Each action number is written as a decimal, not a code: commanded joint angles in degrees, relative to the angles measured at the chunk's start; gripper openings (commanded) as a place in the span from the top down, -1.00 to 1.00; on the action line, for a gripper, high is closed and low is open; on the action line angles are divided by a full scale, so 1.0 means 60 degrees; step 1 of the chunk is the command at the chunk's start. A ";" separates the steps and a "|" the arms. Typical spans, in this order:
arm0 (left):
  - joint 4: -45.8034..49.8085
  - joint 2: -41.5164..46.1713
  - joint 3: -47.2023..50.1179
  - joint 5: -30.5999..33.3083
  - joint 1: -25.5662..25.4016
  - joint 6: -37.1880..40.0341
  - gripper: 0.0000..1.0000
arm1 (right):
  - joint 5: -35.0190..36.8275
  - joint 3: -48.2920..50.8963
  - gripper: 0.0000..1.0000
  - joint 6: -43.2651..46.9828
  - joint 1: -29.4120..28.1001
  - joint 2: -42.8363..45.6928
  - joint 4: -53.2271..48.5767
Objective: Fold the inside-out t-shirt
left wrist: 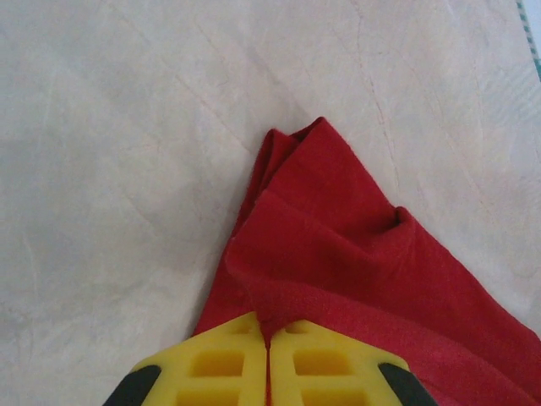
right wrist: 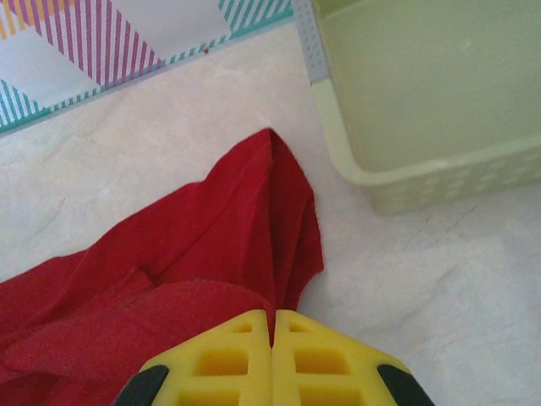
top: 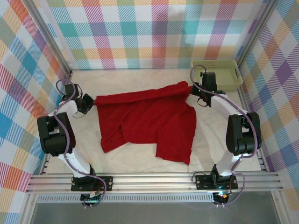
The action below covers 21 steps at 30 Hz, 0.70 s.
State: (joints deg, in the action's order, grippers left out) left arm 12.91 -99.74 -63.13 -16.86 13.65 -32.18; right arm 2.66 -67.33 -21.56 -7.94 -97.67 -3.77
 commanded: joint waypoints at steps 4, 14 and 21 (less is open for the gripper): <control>0.0276 0.0615 0.0744 0.0221 -0.0106 -0.0582 0.10 | 0.0007 0.0287 0.11 -0.0736 0.0035 0.0215 -0.0507; 0.1581 0.5290 0.3481 0.2020 -0.2036 -0.1277 -0.40 | -0.1408 0.1994 -0.30 -0.1808 -0.0007 0.2101 -0.1734; 0.1430 0.5607 0.4531 0.1675 -0.3915 -0.2023 -0.24 | -0.2788 0.2792 -0.28 -0.2307 -0.0585 0.1752 -0.1465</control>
State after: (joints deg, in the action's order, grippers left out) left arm 20.38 -65.19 -39.07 -6.57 -7.92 -41.36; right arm -8.32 -51.31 -33.10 -9.63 -85.52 -12.08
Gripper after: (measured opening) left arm 0.627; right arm 0.640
